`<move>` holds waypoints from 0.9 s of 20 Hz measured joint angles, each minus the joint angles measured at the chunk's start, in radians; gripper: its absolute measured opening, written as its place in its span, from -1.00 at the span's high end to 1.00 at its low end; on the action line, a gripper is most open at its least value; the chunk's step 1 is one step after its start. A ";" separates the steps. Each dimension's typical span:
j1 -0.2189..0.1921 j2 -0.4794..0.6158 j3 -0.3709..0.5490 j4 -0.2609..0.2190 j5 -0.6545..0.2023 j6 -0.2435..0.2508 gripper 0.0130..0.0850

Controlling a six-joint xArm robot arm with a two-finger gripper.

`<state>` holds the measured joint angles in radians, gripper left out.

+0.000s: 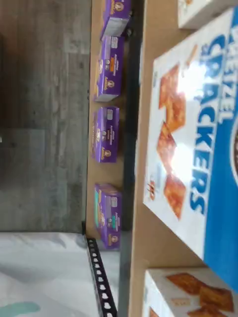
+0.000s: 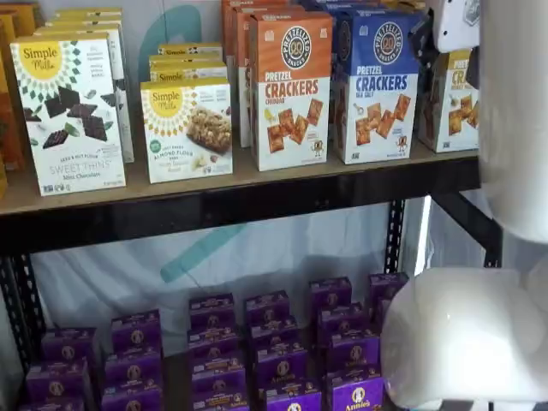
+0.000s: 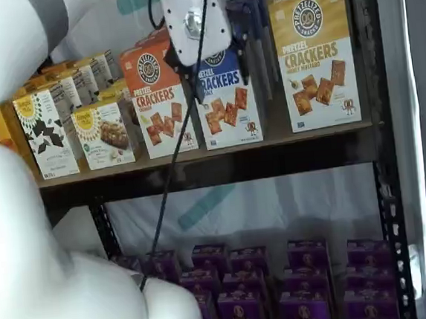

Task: Retrieve the yellow and white box located on the top shelf, the sixth one from the left

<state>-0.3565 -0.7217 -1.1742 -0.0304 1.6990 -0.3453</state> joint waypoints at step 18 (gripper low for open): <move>-0.219 0.137 -0.138 0.118 -0.081 -0.194 -1.00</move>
<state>-0.5759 -0.5851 -1.3125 0.0874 1.6175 -0.5390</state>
